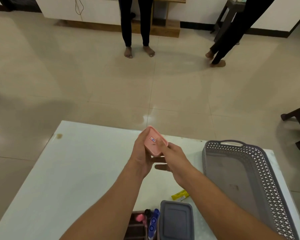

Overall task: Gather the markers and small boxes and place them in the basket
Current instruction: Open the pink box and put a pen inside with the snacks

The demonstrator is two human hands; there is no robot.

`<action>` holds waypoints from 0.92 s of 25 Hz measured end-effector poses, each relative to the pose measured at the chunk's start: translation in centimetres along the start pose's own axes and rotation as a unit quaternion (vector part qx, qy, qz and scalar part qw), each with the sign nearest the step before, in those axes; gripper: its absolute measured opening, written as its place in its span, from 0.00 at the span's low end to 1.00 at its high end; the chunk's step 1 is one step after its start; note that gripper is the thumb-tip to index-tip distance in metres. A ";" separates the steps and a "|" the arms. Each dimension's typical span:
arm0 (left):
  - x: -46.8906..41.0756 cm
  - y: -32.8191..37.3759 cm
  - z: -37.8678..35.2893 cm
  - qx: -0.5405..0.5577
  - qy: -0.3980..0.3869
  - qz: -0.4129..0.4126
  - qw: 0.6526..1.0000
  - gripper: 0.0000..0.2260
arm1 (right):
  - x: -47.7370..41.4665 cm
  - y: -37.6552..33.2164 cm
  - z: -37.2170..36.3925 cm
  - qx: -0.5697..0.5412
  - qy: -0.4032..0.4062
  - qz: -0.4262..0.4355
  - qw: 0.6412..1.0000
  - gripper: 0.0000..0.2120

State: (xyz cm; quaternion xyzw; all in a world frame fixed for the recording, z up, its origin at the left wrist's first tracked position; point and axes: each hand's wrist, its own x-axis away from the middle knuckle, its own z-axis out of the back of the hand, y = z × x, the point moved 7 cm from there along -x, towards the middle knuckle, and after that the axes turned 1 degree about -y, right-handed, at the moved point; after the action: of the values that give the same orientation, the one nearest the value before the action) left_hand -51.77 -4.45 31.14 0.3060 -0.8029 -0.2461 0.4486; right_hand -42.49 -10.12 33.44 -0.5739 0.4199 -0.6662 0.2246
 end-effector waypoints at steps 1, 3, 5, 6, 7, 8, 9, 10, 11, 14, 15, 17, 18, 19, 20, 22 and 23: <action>0.1 0.5 0.2 -0.030 0.002 0.002 1.000 0.31 | 0.1 -0.3 -0.1 -0.015 -0.012 -0.003 1.000 0.16; 0.2 1.5 1.0 -0.125 0.024 0.004 0.992 0.26 | -0.3 -1.5 1.0 0.026 0.007 0.028 0.999 0.13; 0.4 2.5 1.9 -0.206 0.053 -0.002 0.977 0.26 | -0.8 -2.4 2.2 0.078 0.034 0.044 0.995 0.13; 0.5 2.8 2.1 -0.223 0.061 -0.009 0.973 0.26 | -1.1 -2.4 2.5 0.073 0.039 0.037 0.996 0.15; 0.6 3.0 2.1 -0.232 0.065 -0.015 0.970 0.26 | -1.2 -2.2 2.6 0.052 0.042 0.024 0.997 0.18; 0.7 3.0 2.0 -0.235 0.066 -0.017 0.970 0.26 | -1.3 -1.8 2.6 0.018 0.044 0.005 0.999 0.21; 0.9 2.9 1.9 -0.233 0.067 -0.015 0.970 0.26 | -1.3 -1.4 2.5 -0.019 0.047 -0.013 0.999 0.24; 1.1 2.6 1.8 -0.228 0.067 -0.011 0.971 0.26 | -1.3 -1.0 2.3 -0.052 0.050 -0.026 0.997 0.25; 1.2 2.2 1.8 -0.225 0.068 -0.008 0.972 0.25 | -1.4 -0.6 2.1 -0.078 0.054 -0.035 0.995 0.25; 1.6 1.3 2.4 -0.215 0.083 -0.015 0.973 0.24 | -1.4 0.0 1.7 -0.112 0.070 -0.038 0.990 0.21; 1.7 1.0 2.6 -0.209 0.088 -0.018 0.974 0.24 | -1.4 0.2 1.6 -0.120 0.078 -0.040 0.989 0.20; 1.9 0.5 2.7 -0.199 0.091 -0.021 0.976 0.22 | -1.1 0.6 1.7 -0.128 0.093 -0.047 0.986 0.18; 2.0 0.2 2.7 -0.195 0.090 -0.020 0.976 0.22 | -1.0 0.7 1.8 -0.128 0.094 -0.052 0.986 0.18; 2.1 -0.1 2.8 -0.194 0.090 -0.017 0.977 0.23 | -0.9 1.0 1.9 -0.128 0.086 -0.057 0.986 0.19; 2.3 -0.4 2.9 -0.193 0.091 -0.013 0.977 0.23 | -0.7 1.4 2.0 -0.128 0.069 -0.063 0.987 0.19; 2.5 -0.9 3.4 -0.191 0.093 -0.004 0.977 0.22 | -0.3 2.1 2.1 -0.134 0.031 -0.076 0.987 0.19; 2.5 -1.2 3.6 -0.192 0.093 0.003 0.977 0.21 | -0.3 2.4 2.2 -0.138 0.022 -0.080 0.987 0.19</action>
State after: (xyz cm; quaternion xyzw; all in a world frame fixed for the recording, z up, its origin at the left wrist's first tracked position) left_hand -55.59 -6.64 30.11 0.2334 -0.6960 -0.3653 0.5725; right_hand -40.79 -11.89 31.27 -0.6163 0.4657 -0.6301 0.0798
